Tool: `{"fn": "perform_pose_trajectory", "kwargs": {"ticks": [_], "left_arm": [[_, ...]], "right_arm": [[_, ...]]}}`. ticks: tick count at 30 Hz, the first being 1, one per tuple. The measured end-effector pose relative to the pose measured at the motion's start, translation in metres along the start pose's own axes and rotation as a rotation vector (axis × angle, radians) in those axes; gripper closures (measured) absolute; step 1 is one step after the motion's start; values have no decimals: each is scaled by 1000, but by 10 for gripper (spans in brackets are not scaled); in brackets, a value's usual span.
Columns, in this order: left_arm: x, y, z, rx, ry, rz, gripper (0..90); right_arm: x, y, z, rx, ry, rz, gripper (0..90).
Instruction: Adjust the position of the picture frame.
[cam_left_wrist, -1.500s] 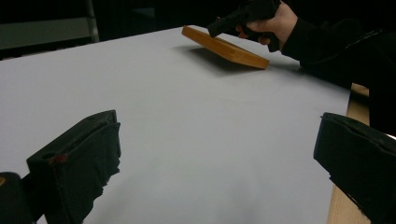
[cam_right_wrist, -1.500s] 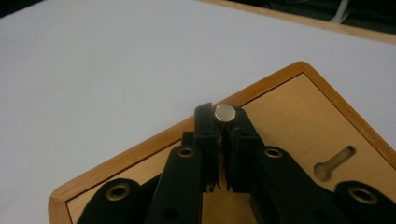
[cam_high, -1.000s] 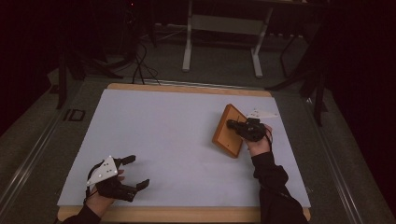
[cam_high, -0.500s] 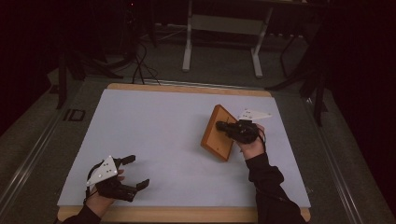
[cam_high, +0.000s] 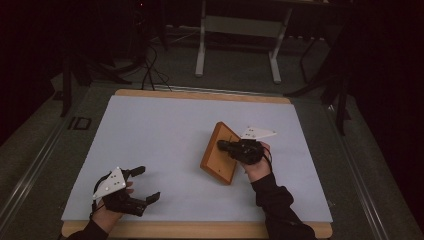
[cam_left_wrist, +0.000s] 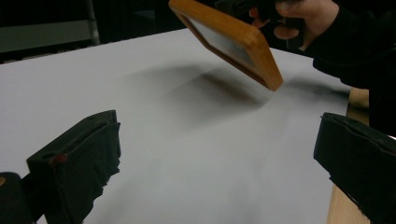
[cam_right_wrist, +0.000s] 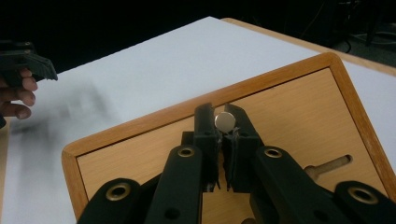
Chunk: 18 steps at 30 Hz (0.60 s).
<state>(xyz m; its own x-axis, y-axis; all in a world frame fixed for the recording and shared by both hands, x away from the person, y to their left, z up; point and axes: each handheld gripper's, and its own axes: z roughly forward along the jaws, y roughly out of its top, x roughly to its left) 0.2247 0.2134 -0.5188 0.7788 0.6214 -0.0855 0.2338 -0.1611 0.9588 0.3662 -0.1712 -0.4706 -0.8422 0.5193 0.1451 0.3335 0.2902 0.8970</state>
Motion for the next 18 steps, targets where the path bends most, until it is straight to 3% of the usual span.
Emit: {"fn": "perform_pose_trajectory", "kwargs": {"ticks": [6,18], "left_arm": [[0,0,1,1,-2,1,9],[0,0,0,0,-4,0,9]], "right_arm": [[6,-7,16,19,9,25,851],[7,-10,50,74,-3,16,851]]}}
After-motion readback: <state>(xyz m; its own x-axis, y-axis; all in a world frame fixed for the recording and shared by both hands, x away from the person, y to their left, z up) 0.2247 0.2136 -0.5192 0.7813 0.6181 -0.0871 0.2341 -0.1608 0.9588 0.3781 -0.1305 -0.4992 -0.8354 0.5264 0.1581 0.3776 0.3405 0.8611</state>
